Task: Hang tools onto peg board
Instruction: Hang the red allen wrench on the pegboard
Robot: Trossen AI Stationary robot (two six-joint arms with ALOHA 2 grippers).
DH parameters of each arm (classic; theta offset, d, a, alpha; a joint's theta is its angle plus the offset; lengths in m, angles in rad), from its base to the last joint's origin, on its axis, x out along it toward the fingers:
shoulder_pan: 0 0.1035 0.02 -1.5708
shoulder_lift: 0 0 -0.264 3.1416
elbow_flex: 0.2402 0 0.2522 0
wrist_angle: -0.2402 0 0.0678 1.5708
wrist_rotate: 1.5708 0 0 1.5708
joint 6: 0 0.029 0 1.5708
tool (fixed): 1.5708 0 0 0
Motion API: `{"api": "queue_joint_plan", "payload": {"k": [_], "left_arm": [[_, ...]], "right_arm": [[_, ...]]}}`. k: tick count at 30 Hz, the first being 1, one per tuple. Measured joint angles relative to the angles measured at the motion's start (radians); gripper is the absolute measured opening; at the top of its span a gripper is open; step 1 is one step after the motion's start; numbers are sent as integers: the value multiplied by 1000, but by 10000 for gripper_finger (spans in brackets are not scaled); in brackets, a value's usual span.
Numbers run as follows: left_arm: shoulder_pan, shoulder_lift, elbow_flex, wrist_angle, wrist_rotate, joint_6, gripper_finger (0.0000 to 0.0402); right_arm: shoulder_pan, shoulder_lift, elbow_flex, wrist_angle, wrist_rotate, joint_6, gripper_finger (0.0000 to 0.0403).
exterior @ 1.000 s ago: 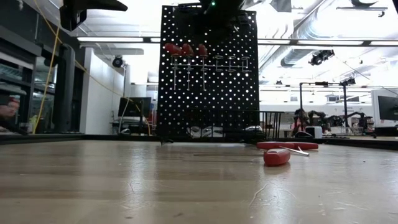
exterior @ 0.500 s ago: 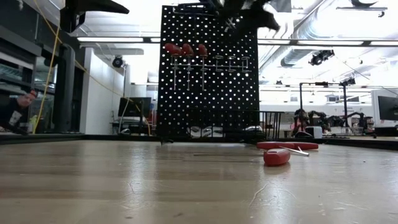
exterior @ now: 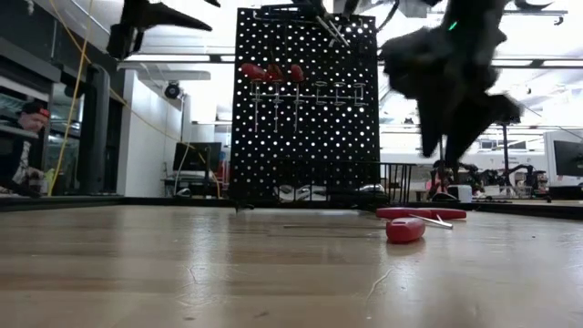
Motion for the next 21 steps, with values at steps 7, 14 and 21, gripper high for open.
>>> {"api": "queue_joint_plan", "payload": {"k": [7,14,21], "left_arm": [[34,46,0,29,22,-50,120],[67,53,0,40,26,-92,120],[112,53,0,47,143,-92,120]], "right_arm": [[-162,-2,-28,-51,84,-85,172],[-186,28,-27,-37,120,-102,172],[-246,130,-26,25,80,-100,171]]}}
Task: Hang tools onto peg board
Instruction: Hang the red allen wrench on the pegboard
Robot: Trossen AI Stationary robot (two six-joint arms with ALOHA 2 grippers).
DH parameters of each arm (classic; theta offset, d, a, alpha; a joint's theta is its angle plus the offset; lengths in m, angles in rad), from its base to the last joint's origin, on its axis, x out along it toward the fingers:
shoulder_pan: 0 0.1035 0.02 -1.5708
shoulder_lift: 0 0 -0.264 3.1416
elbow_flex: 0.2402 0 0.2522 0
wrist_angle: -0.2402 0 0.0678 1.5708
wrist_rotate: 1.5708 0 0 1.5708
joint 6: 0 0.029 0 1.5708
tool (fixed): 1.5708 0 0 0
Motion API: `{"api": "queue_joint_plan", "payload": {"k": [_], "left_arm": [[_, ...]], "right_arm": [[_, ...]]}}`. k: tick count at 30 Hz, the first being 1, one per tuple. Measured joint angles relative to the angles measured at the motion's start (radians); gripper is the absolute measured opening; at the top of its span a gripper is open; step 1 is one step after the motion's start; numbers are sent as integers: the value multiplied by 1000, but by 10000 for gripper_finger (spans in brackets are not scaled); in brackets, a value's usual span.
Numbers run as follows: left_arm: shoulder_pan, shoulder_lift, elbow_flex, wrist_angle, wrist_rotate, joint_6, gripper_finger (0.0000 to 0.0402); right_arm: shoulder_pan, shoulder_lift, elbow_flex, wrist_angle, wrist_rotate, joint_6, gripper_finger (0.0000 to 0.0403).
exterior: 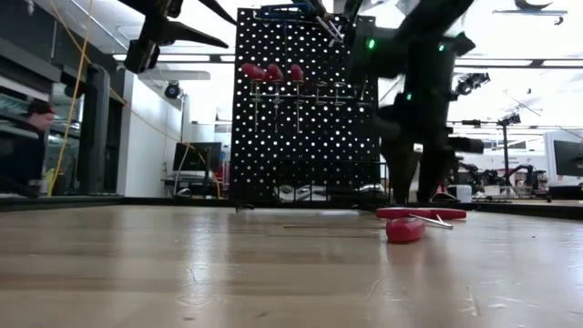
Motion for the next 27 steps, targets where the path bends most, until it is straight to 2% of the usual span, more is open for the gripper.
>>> {"api": "queue_joint_plan", "payload": {"k": [5,9,12,17,22,27], "left_arm": [[9,0,0,0,76,37,120],[9,0,0,1,89,77,120],[9,0,0,1,89,81,120],[9,0,0,3,110,104,120],[9,-5,0,8,126,117,120],[9,-11,0,9,148,159,120]], "right_arm": [[-27,79,0,7,-71,18,172],[-31,126,6,23,-73,18,166],[-30,145,6,31,-57,14,135],[-14,161,9,43,-15,-56,18],[25,124,3,34,29,-77,4],[127,-3,-6,-14,111,-6,1]]}}
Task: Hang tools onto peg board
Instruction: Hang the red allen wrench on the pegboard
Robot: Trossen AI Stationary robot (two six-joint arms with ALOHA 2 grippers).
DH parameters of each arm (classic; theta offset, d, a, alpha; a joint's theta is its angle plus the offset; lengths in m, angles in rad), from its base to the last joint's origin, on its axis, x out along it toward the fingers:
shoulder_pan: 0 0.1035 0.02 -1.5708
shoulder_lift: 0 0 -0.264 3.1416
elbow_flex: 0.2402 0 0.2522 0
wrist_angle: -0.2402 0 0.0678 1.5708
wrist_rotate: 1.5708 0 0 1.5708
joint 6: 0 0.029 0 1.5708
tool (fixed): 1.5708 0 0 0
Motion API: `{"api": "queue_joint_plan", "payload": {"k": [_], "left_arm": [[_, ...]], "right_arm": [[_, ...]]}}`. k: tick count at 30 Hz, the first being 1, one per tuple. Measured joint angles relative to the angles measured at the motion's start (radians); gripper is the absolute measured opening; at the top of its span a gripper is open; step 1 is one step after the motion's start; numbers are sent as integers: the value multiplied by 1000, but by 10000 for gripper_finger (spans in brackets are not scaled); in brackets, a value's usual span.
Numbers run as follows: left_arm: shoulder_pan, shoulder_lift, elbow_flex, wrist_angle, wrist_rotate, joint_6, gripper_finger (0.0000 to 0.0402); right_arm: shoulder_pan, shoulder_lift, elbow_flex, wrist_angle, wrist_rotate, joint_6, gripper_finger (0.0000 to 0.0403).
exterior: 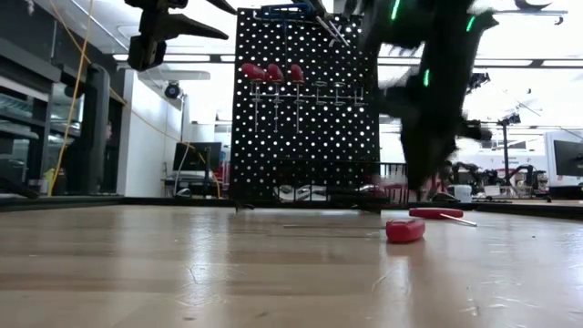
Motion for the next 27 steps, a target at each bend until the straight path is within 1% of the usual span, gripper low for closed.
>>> {"api": "queue_joint_plan", "payload": {"k": [3,5,9,11,13,14,16,20,21,23,25,27], "left_arm": [[0,-1,0,1,0,0,120],[3,0,0,3,0,1,120],[17,-1,0,7,1,-1,120],[26,-1,0,14,1,-3,120],[35,-1,0,15,0,-9,120],[39,0,0,16,0,-8,120],[47,0,0,22,0,0,120],[53,0,0,32,-1,9,120],[53,0,0,36,-2,10,120],[53,0,0,38,-4,20,120],[53,0,0,37,-4,38,120],[53,0,0,38,-9,53,120]], "right_arm": [[68,-113,5,0,61,50,1],[111,-190,2,25,128,68,1],[181,-349,5,88,348,102,1],[205,-406,5,152,475,62,0],[217,-450,6,280,595,-25,0],[219,-464,7,370,652,-101,0],[222,-468,7,596,739,-314,0],[225,-425,11,1160,869,-842,0],[231,-410,25,1258,907,-970,0],[256,-380,84,1346,1022,-1182,0],[291,-356,167,1342,1140,-1364,0],[321,-330,250,1325,1228,-1496,0]]}}
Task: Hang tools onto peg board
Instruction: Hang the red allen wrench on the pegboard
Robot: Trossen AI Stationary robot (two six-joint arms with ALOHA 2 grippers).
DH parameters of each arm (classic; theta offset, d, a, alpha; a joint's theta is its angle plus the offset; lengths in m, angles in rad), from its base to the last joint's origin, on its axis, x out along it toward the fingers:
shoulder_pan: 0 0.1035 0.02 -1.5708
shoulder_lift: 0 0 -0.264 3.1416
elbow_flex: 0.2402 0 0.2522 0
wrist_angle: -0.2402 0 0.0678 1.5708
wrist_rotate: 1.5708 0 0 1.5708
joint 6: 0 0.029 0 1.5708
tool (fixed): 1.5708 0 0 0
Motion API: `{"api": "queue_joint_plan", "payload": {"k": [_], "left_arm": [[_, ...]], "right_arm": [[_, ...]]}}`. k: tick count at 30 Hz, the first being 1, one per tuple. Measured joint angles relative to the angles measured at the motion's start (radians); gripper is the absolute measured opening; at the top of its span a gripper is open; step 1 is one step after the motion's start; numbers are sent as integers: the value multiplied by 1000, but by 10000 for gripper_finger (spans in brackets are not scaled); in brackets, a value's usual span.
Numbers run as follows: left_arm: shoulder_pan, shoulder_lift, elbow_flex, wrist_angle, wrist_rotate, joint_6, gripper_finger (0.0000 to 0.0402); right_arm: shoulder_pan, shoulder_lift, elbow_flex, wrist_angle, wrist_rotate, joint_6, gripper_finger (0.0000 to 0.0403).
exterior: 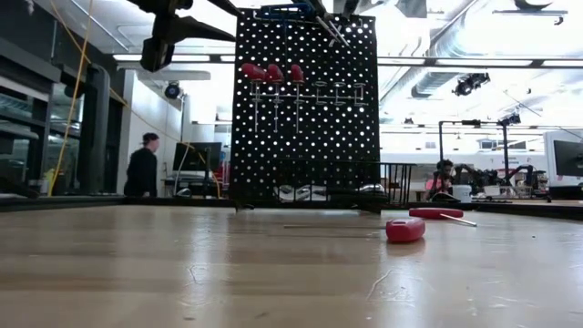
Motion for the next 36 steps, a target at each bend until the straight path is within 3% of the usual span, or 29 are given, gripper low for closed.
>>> {"api": "queue_joint_plan", "payload": {"k": [4,12,15,23,30,33,36], "left_arm": [[8,0,0,-1,-5,55,120],[28,0,0,-2,26,95,120],[24,0,0,-2,27,141,120],[17,0,0,-4,33,176,120],[16,0,0,-9,84,194,120],[16,0,0,-22,113,223,120],[13,0,0,-41,115,286,120]], "right_arm": [[5,51,80,-79,30,-57,0],[-98,68,-61,-329,89,472,0],[-136,75,-108,-334,91,557,0],[-268,175,-74,-312,44,575,0],[-354,201,-73,-292,-106,636,0],[-387,202,-73,-230,-208,571,0],[-419,215,-71,-91,-265,399,0]]}}
